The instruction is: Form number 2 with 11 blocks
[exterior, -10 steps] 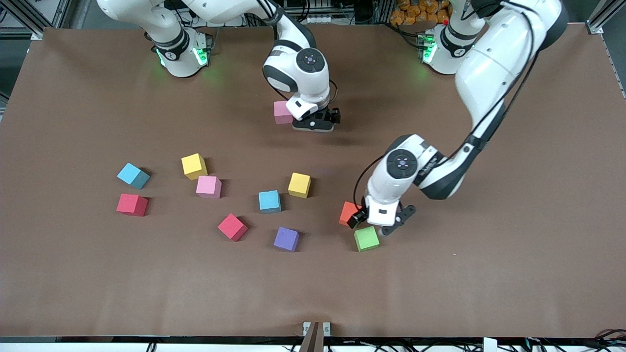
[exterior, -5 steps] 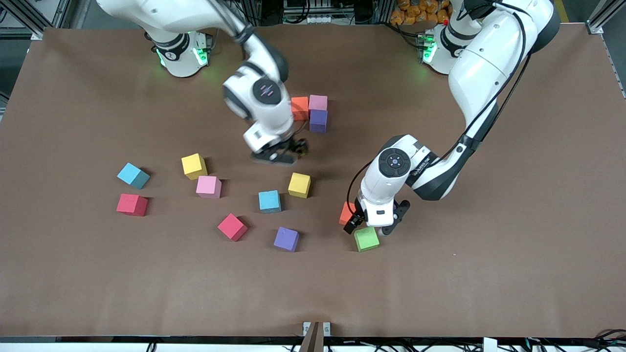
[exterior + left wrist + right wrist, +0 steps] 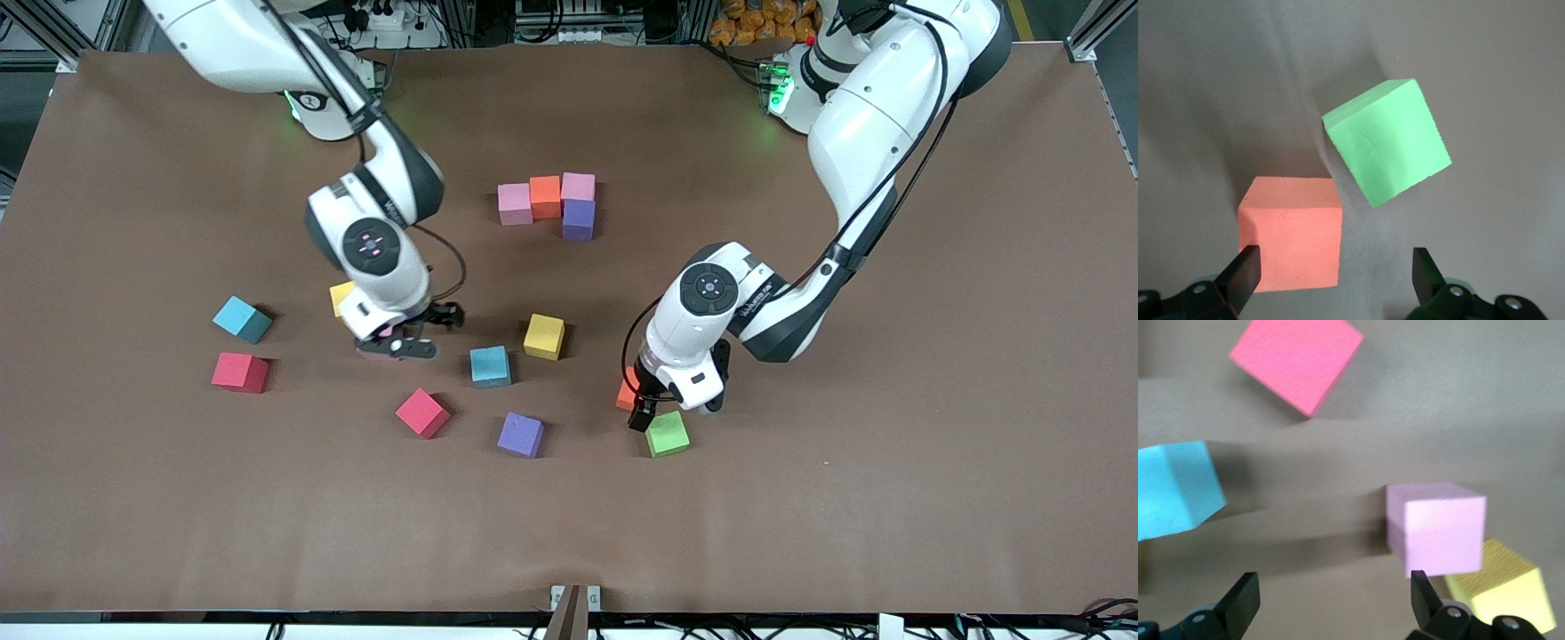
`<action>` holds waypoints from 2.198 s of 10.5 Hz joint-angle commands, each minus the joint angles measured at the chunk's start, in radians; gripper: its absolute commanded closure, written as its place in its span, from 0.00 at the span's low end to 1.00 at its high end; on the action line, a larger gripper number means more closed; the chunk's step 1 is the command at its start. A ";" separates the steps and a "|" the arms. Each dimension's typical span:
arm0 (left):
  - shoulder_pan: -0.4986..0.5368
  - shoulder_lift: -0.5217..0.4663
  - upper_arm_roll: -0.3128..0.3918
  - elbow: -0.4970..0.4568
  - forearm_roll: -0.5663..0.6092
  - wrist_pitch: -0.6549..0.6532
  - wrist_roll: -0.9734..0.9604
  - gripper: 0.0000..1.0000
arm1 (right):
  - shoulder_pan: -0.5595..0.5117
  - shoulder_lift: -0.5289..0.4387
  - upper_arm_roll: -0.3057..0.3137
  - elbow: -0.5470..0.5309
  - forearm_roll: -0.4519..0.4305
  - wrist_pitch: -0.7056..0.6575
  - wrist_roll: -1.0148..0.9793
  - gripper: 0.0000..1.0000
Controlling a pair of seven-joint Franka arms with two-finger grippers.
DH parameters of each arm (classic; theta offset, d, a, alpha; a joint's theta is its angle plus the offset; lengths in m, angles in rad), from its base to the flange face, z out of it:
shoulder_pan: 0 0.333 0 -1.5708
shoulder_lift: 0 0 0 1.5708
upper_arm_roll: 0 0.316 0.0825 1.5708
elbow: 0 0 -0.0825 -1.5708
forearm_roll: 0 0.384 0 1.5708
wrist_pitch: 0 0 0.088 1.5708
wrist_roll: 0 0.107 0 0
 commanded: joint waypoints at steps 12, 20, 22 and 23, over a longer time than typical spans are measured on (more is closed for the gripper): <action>0.015 0.035 -0.056 -0.002 -0.104 -0.182 0.153 0.00 | -0.120 0.059 -0.019 -0.045 -0.074 0.096 -0.352 0.00; 0.017 0.037 -0.048 0.004 -0.106 -0.184 0.302 0.00 | -0.115 0.058 -0.018 -0.043 -0.071 0.099 -0.437 0.00; 0.032 0.032 -0.047 0.004 -0.108 -0.184 0.302 0.00 | -0.115 0.053 -0.013 -0.056 -0.064 0.099 -0.452 0.00; 0.043 0.037 -0.048 0.004 -0.106 -0.184 0.304 0.00 | -0.115 0.052 -0.007 -0.062 -0.062 0.099 -0.452 0.00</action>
